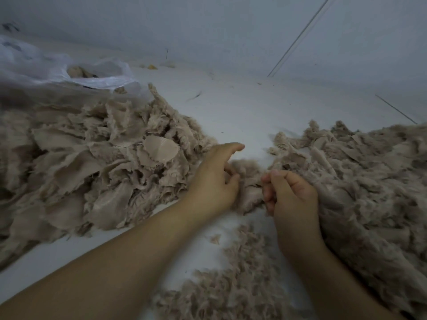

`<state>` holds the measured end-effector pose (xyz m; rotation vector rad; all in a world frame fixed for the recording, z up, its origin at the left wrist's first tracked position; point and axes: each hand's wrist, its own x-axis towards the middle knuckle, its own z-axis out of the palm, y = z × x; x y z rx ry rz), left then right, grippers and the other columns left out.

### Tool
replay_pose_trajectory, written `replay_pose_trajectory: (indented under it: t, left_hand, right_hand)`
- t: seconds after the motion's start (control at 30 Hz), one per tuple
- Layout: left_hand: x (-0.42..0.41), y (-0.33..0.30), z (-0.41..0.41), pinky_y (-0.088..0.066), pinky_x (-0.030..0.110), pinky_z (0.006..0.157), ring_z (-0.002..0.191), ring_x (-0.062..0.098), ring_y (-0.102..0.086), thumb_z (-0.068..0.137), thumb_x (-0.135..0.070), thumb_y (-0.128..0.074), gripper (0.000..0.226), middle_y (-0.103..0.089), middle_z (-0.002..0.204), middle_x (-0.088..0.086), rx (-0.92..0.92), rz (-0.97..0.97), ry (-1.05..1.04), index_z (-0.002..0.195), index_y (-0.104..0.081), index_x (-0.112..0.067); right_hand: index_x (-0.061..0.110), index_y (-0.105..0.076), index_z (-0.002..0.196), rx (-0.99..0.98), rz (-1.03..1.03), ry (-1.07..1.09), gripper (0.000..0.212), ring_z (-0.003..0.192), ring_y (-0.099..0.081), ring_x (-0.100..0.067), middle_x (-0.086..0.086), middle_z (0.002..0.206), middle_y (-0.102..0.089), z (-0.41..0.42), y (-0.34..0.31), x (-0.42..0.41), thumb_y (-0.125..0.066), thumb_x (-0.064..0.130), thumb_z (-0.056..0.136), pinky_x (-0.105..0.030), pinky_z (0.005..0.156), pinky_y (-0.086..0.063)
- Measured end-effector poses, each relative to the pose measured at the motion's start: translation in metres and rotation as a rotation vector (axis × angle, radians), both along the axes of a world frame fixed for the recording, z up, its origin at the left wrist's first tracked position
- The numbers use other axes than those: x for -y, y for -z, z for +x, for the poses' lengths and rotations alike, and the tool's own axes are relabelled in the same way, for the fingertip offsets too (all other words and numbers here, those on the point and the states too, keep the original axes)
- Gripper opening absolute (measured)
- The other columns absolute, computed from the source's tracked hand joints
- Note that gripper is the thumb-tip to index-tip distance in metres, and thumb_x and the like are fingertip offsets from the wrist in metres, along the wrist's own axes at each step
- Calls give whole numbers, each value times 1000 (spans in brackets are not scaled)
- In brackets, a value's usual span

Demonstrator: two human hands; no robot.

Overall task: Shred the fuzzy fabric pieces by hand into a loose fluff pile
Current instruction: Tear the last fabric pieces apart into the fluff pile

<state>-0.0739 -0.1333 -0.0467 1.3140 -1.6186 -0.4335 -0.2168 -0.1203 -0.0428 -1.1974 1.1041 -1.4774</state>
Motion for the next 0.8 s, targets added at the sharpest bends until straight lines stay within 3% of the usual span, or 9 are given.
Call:
replay_pose_trajectory:
  t: [0.07, 0.1, 0.17, 0.23, 0.27, 0.33, 0.47, 0.63, 0.8]
  left_hand:
    - [-5, -8, 0, -39, 10, 61, 68, 4, -53, 84, -17, -65, 12, -51, 100, -8, -81, -118, 43, 96, -65, -19]
    - [-7, -10, -1, -36, 9, 59, 65, 1, -51, 81, -28, -70, 11, -52, 90, -10, -80, -111, 92, 88, -67, -19]
    - [-10, -8, -1, -38, 10, 60, 65, -6, -51, 75, -34, -80, 22, -57, 83, -13, 20, 12, 212, 90, -73, -20]
    - [-9, -6, -4, -45, 20, 65, 70, -1, -55, 79, -22, -80, 15, -62, 81, -11, 172, 24, 242, 92, -75, -15]
    - [-8, -5, -4, -46, 19, 67, 72, 2, -56, 82, -15, -76, 8, -63, 79, -10, 182, -16, 225, 90, -77, -13]
    - [-6, -4, -3, -42, 10, 67, 73, 3, -56, 84, -4, -71, 10, -64, 76, -8, 165, -99, 157, 86, -77, -11]
    - [-4, -2, 1, -46, 15, 69, 75, 6, -59, 83, 3, -66, 16, -70, 80, -1, 127, -165, 105, 87, -75, -10]
    - [-7, -3, -3, -47, 14, 71, 77, 4, -60, 86, 0, -65, 14, -70, 84, -1, 86, -167, 186, 92, -75, -8]
    - [-6, -2, -2, -54, 32, 67, 73, 11, -64, 86, -7, -63, 9, -68, 79, -3, -131, -118, 168, 85, -71, -8]
  right_hand:
    - [6, -62, 76, 23, -3, 14, 29, 43, -37, -7, 1, 52, -48, 0, -1, 0, -48, 9, 101, -18, 41, -32]
    - [7, -61, 76, 30, -4, 18, 29, 43, -38, -7, 2, 52, -49, 0, -1, 1, -47, 9, 101, -17, 41, -33]
    - [8, -59, 75, 42, -6, 23, 31, 43, -39, -6, 4, 51, -50, -1, -1, 1, -45, 9, 103, -16, 41, -34]
    - [8, -59, 77, 35, -21, 16, 30, 43, -39, -7, 3, 54, -53, -2, -1, 1, -45, 9, 103, -17, 42, -34]
    - [7, -60, 78, 29, -27, 11, 29, 43, -39, -7, 2, 57, -55, -2, -2, 0, -45, 10, 103, -17, 42, -34]
    - [8, -63, 84, 0, -24, -8, 26, 43, -42, -7, 1, 64, -63, -3, -1, 0, -45, 11, 103, -17, 42, -36]
    - [20, -66, 95, -138, 21, -80, 27, 48, -57, -8, 3, 79, -72, 1, 2, 0, -41, 21, 105, -18, 46, -46]
    - [18, -65, 112, -201, 46, -135, 28, 83, -71, -20, -4, 95, -73, 2, 6, 2, -39, 26, 106, -27, 64, -57]
    - [21, -61, 120, -194, 28, -197, 27, 85, -72, -14, -1, 98, -74, 2, 8, 3, -38, 25, 106, -25, 67, -57]
